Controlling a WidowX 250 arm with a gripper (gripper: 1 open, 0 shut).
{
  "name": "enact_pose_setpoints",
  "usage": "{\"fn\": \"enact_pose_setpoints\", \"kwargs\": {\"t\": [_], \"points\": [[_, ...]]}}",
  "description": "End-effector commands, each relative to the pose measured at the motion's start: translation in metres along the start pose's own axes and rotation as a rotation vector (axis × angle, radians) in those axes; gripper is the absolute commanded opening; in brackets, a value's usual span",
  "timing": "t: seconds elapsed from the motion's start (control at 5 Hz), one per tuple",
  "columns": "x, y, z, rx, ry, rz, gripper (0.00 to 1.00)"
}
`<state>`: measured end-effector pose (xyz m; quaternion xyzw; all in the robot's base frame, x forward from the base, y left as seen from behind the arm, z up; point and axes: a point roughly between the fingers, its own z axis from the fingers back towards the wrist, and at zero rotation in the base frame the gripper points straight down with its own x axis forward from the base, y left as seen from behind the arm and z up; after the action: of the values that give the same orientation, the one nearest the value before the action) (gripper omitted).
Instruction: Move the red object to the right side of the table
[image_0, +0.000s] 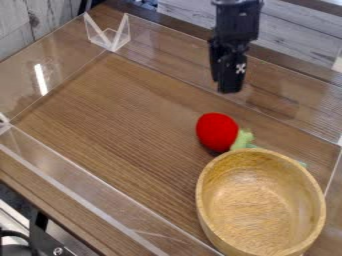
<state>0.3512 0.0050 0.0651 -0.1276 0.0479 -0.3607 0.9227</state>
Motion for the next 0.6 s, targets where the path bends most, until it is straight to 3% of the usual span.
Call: {"fn": "enact_pose_setpoints", "kwargs": {"t": [0.0, 0.2, 0.4], "points": [[-0.01, 0.009, -0.014, 0.02, -0.017, -0.003, 0.0], [0.002, 0.0, -0.03, 0.034, -0.005, -0.037, 0.0], [0.011, -0.005, -0.027, 0.07, -0.011, -0.045, 0.0]]}}
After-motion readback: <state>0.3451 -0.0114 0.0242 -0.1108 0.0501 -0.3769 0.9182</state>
